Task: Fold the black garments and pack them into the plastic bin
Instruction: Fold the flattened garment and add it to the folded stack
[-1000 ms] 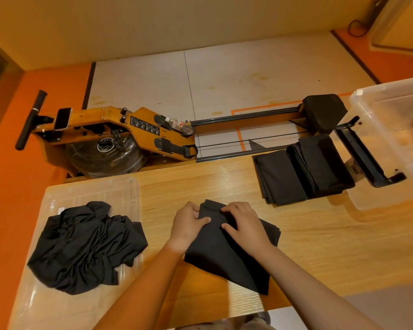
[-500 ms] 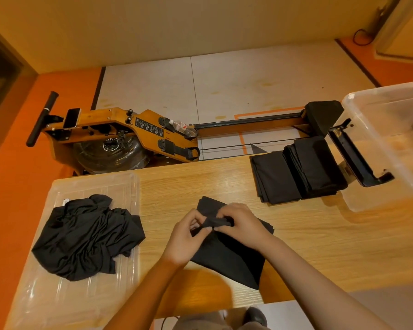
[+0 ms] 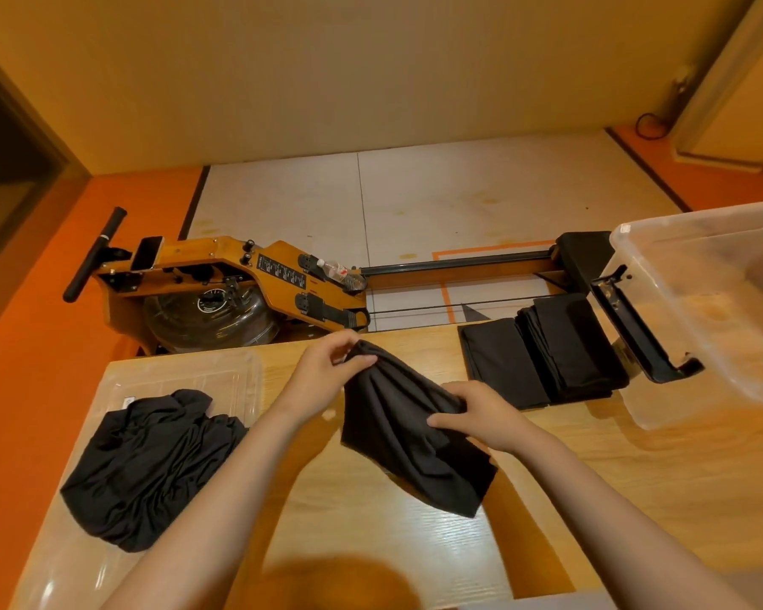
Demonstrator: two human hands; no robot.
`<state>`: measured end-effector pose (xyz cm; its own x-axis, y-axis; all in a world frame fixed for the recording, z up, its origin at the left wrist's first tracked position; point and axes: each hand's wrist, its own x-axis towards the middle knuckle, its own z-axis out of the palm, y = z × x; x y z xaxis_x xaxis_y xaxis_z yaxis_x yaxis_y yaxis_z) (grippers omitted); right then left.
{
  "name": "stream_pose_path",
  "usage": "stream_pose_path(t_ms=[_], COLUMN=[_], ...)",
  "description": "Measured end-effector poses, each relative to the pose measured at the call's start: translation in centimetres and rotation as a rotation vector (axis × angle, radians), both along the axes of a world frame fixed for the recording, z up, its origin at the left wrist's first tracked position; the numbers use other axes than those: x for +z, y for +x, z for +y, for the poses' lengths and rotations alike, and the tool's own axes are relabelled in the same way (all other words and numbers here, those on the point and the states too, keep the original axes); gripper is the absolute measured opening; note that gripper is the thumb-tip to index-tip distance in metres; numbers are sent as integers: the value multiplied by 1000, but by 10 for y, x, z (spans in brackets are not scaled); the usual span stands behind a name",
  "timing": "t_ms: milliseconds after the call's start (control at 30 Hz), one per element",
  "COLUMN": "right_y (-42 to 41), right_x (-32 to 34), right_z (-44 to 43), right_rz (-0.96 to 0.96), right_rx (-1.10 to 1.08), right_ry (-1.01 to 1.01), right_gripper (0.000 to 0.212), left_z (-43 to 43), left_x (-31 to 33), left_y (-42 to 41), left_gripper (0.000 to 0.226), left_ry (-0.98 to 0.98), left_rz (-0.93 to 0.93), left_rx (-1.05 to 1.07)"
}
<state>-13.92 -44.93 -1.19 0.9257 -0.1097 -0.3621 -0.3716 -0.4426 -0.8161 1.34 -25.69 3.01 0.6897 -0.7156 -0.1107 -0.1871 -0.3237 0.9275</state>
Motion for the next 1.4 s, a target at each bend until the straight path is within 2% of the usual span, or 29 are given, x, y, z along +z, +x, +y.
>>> stream_pose_path(t_ms=[100, 167, 233, 367, 533, 700, 833, 933, 1000, 1067, 1100, 1167, 1200, 1267, 1400], right_y=[11, 31, 54, 82, 72, 18, -42, -78, -92, -100, -103, -105, -106, -108, -122], right_x=[15, 35, 61, 116, 131, 61, -22, -57, -66, -69, -70, -71, -71, -70, -75], right_z=[-29, -45, -54, -60, -50, -26, 4, 23, 31, 35, 37, 41, 42, 44, 43], right_rz=[-26, -126, -277, -610, -747, -678, -474, -325, -260, -227, -214, -203, -202, -192, -187], right_rx=[-60, -128, -208, -366, -343, -307, -279, -248, -234, -216, -205, -193, -188, -175, -132], right_ry=[-125, -281, -354, -364, -363, -387, -401, -375, -368, -368, -375, -394, -402, -407, -403], right_gripper=[10, 8, 5, 7, 27, 36, 50, 46, 38, 33, 32, 31, 30, 29, 26], left_z=[1, -2, -8, -16, -2, 32, 60, 77, 82, 78, 75, 64, 60, 55, 67], left_x=[19, 35, 54, 100, 118, 49, -44, -89, -103, -111, -115, -125, -131, -137, -148], left_y=[32, 50, 66, 88, 70, 1, -74, -120, -141, -158, -166, -178, -182, -183, -171], left_gripper=[7, 7, 9, 15, 19, 25, 33, 41, 32, 27, 37, 63, 67, 60, 32], left_ry=[-8, -34, -79, -203, -188, -136, 32, 185, 275, 335, 378, 521, 583, 645, 608], left_rz=[-92, -93, -173, -273, -343, -256, -250, -252, -241, -218, -214, -266, -320, -430, -633], left_rx=[45, 75, 134, 270, 292, 357, 358, 425, 462, 380, 311, 204, 175, 131, 123])
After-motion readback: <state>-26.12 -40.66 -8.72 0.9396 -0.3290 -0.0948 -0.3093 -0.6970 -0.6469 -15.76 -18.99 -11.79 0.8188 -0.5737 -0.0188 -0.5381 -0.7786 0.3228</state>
